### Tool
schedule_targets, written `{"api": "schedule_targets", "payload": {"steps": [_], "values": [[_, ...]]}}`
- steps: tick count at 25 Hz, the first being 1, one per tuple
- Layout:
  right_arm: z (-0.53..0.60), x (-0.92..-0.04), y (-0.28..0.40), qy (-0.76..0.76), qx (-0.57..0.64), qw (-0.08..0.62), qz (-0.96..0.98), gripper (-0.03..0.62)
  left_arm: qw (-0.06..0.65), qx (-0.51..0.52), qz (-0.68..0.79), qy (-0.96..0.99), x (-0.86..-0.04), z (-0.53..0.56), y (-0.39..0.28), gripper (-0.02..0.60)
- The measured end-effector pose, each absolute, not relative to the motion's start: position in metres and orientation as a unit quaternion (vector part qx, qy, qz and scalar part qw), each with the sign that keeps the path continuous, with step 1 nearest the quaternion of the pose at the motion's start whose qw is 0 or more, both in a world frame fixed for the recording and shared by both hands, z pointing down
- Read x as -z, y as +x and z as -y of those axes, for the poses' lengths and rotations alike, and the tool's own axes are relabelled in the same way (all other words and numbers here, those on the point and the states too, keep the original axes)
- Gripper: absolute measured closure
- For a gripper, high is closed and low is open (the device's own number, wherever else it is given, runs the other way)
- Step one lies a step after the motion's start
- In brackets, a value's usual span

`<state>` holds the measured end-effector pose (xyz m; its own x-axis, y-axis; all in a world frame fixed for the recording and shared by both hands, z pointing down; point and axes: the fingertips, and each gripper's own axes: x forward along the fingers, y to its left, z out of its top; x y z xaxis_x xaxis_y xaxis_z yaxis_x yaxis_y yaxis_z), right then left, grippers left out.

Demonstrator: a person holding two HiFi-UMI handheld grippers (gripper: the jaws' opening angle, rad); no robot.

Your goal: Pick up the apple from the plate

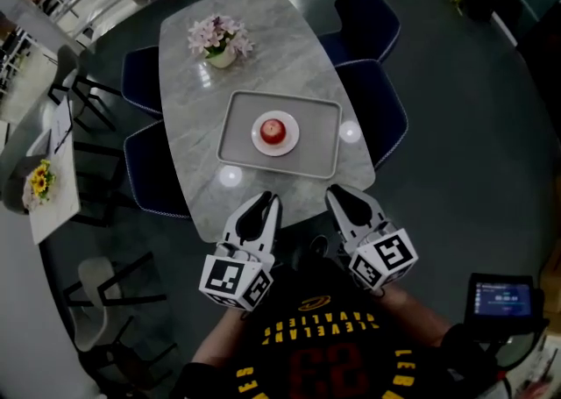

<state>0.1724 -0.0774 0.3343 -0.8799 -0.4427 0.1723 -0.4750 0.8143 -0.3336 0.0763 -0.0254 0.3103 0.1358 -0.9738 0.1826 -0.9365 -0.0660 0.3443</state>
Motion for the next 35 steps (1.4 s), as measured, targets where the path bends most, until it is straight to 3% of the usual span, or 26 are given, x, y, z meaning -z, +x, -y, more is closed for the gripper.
{"api": "schedule_targets", "payload": {"steps": [15,28,31,35], "values": [[0.134,-0.394,0.172,0.274,-0.259,0.080,0.923,0.556,0.267,0.038,0.679,0.683,-0.369,0.058,0.013,0.532],[0.182,-0.423,0.112,0.283,-0.229,0.128,0.923,0.556,0.309,-0.069,0.669,0.672,-0.445,0.104,-0.050,0.532],[0.196,-0.438,0.099,0.289,-0.222,0.139,0.921,0.542,0.329,-0.076,0.658,0.673,-0.465,0.118,-0.059,0.480],[0.228,-0.488,0.069,0.277,-0.240,0.163,0.916,0.523,0.372,-0.072,0.643,0.666,-0.514,0.151,-0.079,0.477]]}}
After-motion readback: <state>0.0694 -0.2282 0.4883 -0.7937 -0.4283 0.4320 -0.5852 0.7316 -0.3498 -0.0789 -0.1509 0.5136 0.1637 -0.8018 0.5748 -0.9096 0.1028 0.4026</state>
